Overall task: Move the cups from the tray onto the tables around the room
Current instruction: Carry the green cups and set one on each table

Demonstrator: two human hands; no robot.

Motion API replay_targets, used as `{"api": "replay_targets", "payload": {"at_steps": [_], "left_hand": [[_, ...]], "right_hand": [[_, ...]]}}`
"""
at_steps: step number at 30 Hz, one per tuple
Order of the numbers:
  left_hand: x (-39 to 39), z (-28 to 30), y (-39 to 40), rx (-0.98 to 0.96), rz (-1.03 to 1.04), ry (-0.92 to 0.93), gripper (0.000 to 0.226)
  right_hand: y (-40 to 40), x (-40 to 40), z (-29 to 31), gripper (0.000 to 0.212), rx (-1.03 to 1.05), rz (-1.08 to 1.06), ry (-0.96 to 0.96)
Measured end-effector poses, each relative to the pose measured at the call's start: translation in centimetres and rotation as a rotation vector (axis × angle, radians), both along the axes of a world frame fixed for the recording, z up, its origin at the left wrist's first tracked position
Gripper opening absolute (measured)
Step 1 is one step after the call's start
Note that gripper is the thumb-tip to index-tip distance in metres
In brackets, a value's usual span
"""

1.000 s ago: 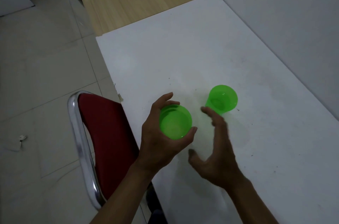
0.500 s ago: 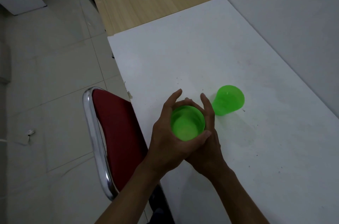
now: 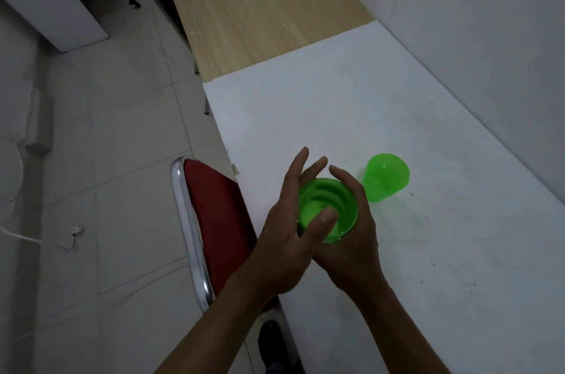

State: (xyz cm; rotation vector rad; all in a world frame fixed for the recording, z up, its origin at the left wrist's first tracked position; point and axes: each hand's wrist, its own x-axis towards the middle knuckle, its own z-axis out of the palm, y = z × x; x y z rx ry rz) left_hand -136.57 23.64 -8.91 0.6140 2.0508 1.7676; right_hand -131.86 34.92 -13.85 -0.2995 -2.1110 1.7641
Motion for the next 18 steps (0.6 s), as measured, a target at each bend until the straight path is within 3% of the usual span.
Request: {"api": "replay_targets", "payload": {"at_steps": [10,15,18], "left_hand": [[1.6,5.1,-3.9,0.039,-0.008,-0.047,0.086],[0.4,6.6,-8.8,-0.056,0.08,-0.011,0.082],[-1.2,7.1,-13.5,-0.22,0.166,0.081,0.07]], "right_hand": [[-3.2,1.2,5.6,0.103,-0.091,0.005,0.03],[-6.7,0.6,7.8,0.085,-0.063,0.034,0.039],[-9.5,-0.2,8.7,0.08,-0.066,0.06,0.031]]}}
